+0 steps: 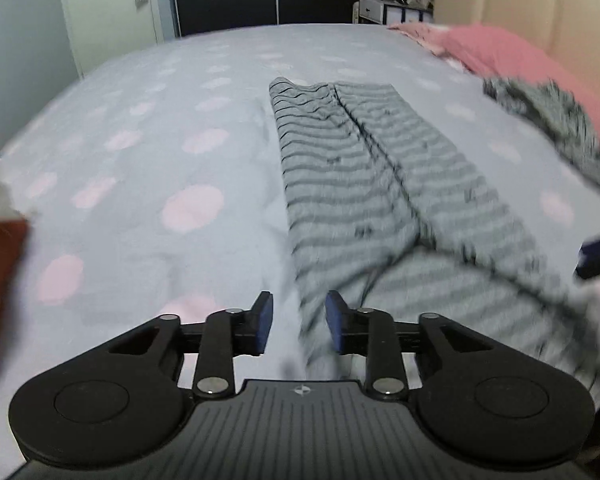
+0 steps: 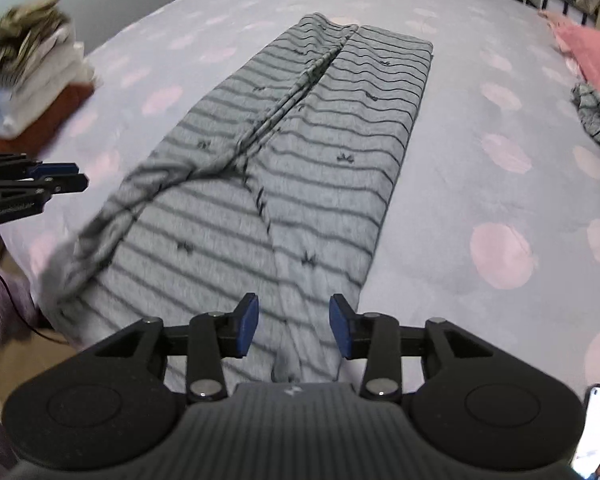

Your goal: Fold clothes

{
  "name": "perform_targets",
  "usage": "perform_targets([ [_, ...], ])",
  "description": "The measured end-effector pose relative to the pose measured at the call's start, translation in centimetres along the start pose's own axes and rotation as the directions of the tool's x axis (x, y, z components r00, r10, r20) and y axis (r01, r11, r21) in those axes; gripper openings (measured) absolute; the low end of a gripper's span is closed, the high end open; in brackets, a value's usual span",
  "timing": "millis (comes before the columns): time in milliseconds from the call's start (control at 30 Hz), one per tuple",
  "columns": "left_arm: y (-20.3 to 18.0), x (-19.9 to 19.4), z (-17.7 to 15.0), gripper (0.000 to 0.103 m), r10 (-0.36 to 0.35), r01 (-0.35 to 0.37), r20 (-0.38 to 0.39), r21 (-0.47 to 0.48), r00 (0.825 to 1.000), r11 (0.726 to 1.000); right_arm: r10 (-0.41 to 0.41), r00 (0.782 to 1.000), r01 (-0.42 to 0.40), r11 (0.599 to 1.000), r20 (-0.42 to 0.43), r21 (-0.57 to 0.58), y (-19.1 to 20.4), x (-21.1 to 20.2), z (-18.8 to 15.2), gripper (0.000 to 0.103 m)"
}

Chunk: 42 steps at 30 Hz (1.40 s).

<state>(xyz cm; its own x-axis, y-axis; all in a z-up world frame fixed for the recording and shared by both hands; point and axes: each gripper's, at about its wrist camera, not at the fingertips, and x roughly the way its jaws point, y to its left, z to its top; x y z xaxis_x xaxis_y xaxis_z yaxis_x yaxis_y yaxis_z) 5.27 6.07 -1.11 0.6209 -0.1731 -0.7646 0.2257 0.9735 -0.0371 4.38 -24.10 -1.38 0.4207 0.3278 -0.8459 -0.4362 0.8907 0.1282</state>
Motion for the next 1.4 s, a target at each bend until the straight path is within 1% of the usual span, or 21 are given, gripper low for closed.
perform_targets([
  [33, 0.3, 1.0, 0.9, 0.041, -0.052, 0.051, -0.02, -0.025, 0.998, 0.998, -0.003, 1.0, 0.003, 1.0, -0.008, 0.01, -0.5, 0.6, 0.7, 0.043],
  [67, 0.7, 2.2, 1.8, 0.043, -0.102, 0.1, -0.04, -0.049, 0.994, 0.994, -0.007, 1.0, 0.007, 1.0, -0.017, 0.019, -1.0, 1.1, 1.5, 0.043],
  [100, 1.0, 3.6, 2.8, 0.043, -0.138, 0.134, -0.068, -0.06, 0.988, 0.989, -0.012, 1.0, 0.013, 1.0, -0.02, 0.027, -1.5, 1.7, 2.2, 0.043],
  [167, 1.4, 6.1, 4.4, 0.044, -0.144, 0.139, -0.112, -0.055, 0.983, 0.989, -0.018, 1.0, 0.019, 0.999, -0.025, 0.049, -2.6, 3.0, 3.8, 0.043],
  [233, 2.0, 8.6, 5.9, 0.044, -0.133, 0.127, -0.134, -0.053, 0.982, 0.99, -0.01, 0.999, 0.013, 0.996, -0.033, 0.084, -4.2, 4.4, 5.6, 0.043],
  [300, 2.6, 10.7, 7.2, 0.044, -0.143, 0.134, -0.147, -0.064, 0.979, 0.989, -0.02, 0.999, 0.025, 0.993, -0.047, 0.114, -5.7, 5.9, 7.5, 0.043],
  [400, 3.6, 13.9, 9.2, 0.044, -0.172, 0.161, -0.164, -0.08, 0.971, 0.984, -0.06, 0.995, 0.068, 0.991, -0.076, 0.113, -7.9, 8.2, 10.1, 0.043],
  [467, 4.3, 16.1, 10.8, 0.044, -0.196, 0.185, -0.173, -0.08, 0.965, 0.979, -0.059, 0.995, 0.068, 0.991, -0.083, 0.118, -9.4, 10.2, 11.9, 0.043],
  [600, 5.0, 20.4, 14.6, 0.044, -0.229, 0.223, -0.166, -0.053, 0.959, 0.973, -0.006, 0.998, 0.016, 0.988, -0.065, 0.151, -11.9, 13.7, 15.3, 0.043],
  [700, 5.6, 24.0, 17.8, 0.047, -0.253, 0.251, -0.157, -0.03, 0.955, 0.967, 0.042, 0.998, -0.035, 0.986, -0.041, 0.163, -13.8, 16.0, 18.5, 0.043],
  [833, 6.4, 28.1, 21.8, 0.048, -0.29, 0.291, -0.119, -0.014, 0.949, 0.957, 0.076, 0.997, -0.072, 0.975, -0.011, 0.211, -16.5, 19.2, 23.5, 0.043],
  [900, 7.1, 30.0, 23.3, 0.048, -0.309, 0.309, -0.102, -0.022, 0.945, 0.951, 0.094, 0.996, -0.093, 0.966, 0.006, 0.243, -17.9, 20.7, 25.8, 0.043],
  [967, 7.8, 31.8, 24.7, 0.048, -0.333, 0.332, -0.078, -0.022, 0.94, 0.943, 0.105, 0.994, -0.107, 0.958, 0.022, 0.265, -19.0, 22.1, 28.1, 0.043],
  [1067, 8.8, 34.0, 26.6, 0.048, -0.375, 0.373, -0.046, -0.037, 0.926, 0.927, 0.129, 0.99, -0.139, 0.943, 0.055, 0.303, -20.5, 23.9, 30.6, 0.043],
  [1167, 9.1, 35.5, 27.9, 0.048, -0.375, 0.374, -0.021, -0.044, 0.927, 0.926, 0.139, 0.986, -0.161, 0.933, 0.092, 0.321, -21.8, 25.2, 32.6, 0.042],
  [1233, 8.9, 35.9, 28.3, 0.048, -0.369, 0.368, -0.007, -0.037, 0.929, 0.929, 0.135, 0.984, -0.166, 0.928, 0.113, 0.334, -22.5, 25.7, 33.6, 0.038],
  [1267, 8.8, 35.8, 28.4, 0.047, -0.364, 0.364, 0.001, -0.028, 0.931, 0.931, 0.131, 0.984, -0.165, 0.926, 0.121, 0.34, -22.7, 25.9, 34.1, 0.035],
  [1300, 8.6, 35.6, 28.4, 0.039, -0.363, 0.363, 0.007, -0.019, 0.932, 0.931, 0.13, 0.985, -0.162, 0.928, 0.117, 0.335, -22.7, 26.1, 34.5, 0.03],
  [1333, 8.5, 35.3, 28.4, 0.026, -0.368, 0.369, 0.015, -0.009, 0.93, 0.93, 0.131, 0.985, -0.16, 0.933, 0.112, 0.322, -22.5, 26.0, 34.7, 0.022],
  [1367, 8.6, 34.9, 28.5, 0.022, -0.372, 0.373, 0.024, -0.009, 0.928, 0.928, 0.13, 0.985, -0.159, 0.94, 0.112, 0.303, -22.2, 25.7, 34.9, 0.016],
  [1400, 8.7, 34.3, 28.6, 0.02, -0.372, 0.373, 0.036, -0.018, 0.927, 0.928, 0.13, 0.985, -0.158, 0.946, 0.113, 0.284, -22.0, 25.4, 35.1, 0.015],
])
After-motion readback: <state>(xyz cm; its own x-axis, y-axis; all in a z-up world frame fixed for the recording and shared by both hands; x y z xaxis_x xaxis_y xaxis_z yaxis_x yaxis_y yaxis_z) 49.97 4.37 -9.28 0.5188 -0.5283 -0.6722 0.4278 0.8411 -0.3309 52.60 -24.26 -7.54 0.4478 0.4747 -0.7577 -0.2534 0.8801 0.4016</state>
